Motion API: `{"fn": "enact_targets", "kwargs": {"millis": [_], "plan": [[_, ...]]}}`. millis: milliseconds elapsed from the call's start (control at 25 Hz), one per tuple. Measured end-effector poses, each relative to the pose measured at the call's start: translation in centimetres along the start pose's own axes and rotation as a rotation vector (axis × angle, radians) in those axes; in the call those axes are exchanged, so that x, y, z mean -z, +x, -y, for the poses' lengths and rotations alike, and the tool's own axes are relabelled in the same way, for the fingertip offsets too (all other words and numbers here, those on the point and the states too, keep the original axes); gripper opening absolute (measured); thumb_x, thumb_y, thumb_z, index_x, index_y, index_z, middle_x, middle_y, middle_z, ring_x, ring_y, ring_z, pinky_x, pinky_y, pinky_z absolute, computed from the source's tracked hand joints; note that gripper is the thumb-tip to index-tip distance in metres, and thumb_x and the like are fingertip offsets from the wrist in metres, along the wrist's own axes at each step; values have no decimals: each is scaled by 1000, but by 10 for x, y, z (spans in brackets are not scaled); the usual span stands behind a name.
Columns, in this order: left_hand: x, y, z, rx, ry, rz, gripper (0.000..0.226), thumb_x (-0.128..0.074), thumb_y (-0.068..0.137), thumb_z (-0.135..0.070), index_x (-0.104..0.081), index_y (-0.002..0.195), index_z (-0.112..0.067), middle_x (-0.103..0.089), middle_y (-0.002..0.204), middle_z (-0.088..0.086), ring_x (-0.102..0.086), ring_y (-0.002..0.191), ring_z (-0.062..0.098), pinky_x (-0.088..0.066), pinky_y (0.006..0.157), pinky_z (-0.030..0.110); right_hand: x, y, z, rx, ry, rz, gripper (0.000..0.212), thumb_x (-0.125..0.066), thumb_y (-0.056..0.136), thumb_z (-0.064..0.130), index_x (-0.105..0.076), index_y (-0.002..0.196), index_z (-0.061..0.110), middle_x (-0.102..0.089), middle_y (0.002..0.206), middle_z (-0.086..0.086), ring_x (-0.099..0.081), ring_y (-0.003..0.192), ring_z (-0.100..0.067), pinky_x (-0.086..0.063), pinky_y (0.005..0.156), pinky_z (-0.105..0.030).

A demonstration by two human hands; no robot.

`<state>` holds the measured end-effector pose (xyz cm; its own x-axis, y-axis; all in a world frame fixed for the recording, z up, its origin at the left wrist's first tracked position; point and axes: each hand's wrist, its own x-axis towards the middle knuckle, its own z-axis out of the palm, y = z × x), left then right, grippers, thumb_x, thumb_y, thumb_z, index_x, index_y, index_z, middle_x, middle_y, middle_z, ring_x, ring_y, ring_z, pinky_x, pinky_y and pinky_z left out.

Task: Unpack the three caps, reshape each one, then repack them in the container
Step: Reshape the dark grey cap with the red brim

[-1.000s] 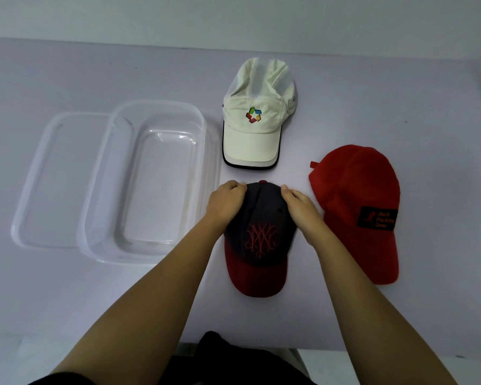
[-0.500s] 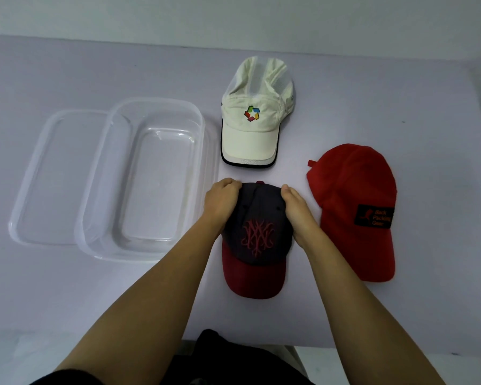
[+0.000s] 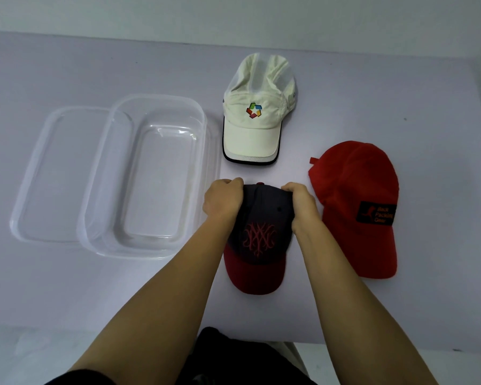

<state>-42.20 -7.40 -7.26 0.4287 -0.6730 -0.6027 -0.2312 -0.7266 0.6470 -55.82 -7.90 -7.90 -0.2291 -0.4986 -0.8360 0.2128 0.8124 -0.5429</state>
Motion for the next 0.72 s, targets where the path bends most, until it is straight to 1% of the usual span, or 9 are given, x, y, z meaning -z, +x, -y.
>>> {"fn": "enact_targets", "kwargs": {"millis": [120, 240, 320, 400, 440, 520, 560, 640, 720], "plan": [[-1, 0, -1, 10, 38, -42, 38, -47, 79, -20, -24, 49, -19, -27, 50, -4, -26, 48, 15, -26, 55, 30, -4, 0, 1, 21, -2, -41, 14, -62, 72, 21, -63, 82, 11, -65, 87, -9, -60, 77, -24, -50, 69, -34], [0, 6, -2, 5, 100, -23, 36, -47, 80, -21, -26, 50, -18, -31, 51, -4, -29, 47, 14, -26, 53, 27, -6, 0, 0, 38, -31, -76, 8, -65, 74, 21, -62, 76, 14, -69, 97, -11, -64, 87, -27, -54, 81, -38], [1, 9, -2, -42, 130, -6, 36, -45, 82, -22, -26, 51, -18, -31, 52, -4, -29, 47, 14, -26, 52, 27, -6, -1, 1, 70, -100, -65, 12, -65, 77, 25, -58, 77, 15, -68, 104, -11, -63, 93, -26, -54, 86, -39], [3, 12, -1, -97, 164, -25, 37, -42, 85, -22, -27, 53, -17, -32, 54, -4, -29, 48, 14, -25, 51, 27, -4, -3, 4, 105, -186, -54, 15, -61, 83, 27, -57, 89, 14, -64, 114, -9, -59, 94, -21, -50, 84, -33], [4, 13, 0, -111, 190, -38, 37, -40, 88, -22, -28, 53, -16, -33, 55, -3, -30, 50, 14, -25, 51, 28, -2, -3, 6, 104, -204, -44, 19, -59, 86, 26, -59, 100, 13, -62, 119, -8, -56, 93, -18, -46, 81, -29], [4, 11, 0, -111, 235, -57, 38, -35, 92, -21, -30, 55, -15, -36, 58, -2, -34, 53, 15, -28, 54, 29, 1, -4, 11, 39, -188, -11, 36, -56, 90, 23, -54, 122, 6, -57, 127, -9, -50, 96, -16, -37, 80, -27], [3, 11, 1, -102, 250, -67, 39, -33, 93, -22, -32, 55, -15, -37, 60, -1, -37, 57, 16, -31, 58, 30, 3, -5, 13, 5, -171, 6, 42, -56, 91, 24, -50, 127, 4, -55, 131, -10, -50, 100, -18, -35, 81, -27], [1, 10, 1, -102, 276, -85, 38, -30, 94, -25, -36, 58, -14, -42, 64, 0, -45, 68, 20, -37, 68, 34, 4, -9, 16, -9, -162, 18, 47, -57, 91, 25, -47, 131, 2, -52, 135, -11, -51, 115, -22, -33, 82, -29], [4, 9, -1, -143, 297, -75, 38, -27, 96, -29, -44, 66, -12, -51, 74, 5, -51, 81, 24, -42, 78, 40, 5, -13, 15, 49, -234, -36, 47, -56, 91, 28, -49, 129, 3, -53, 133, -12, -50, 121, -26, -37, 86, -31]]}}
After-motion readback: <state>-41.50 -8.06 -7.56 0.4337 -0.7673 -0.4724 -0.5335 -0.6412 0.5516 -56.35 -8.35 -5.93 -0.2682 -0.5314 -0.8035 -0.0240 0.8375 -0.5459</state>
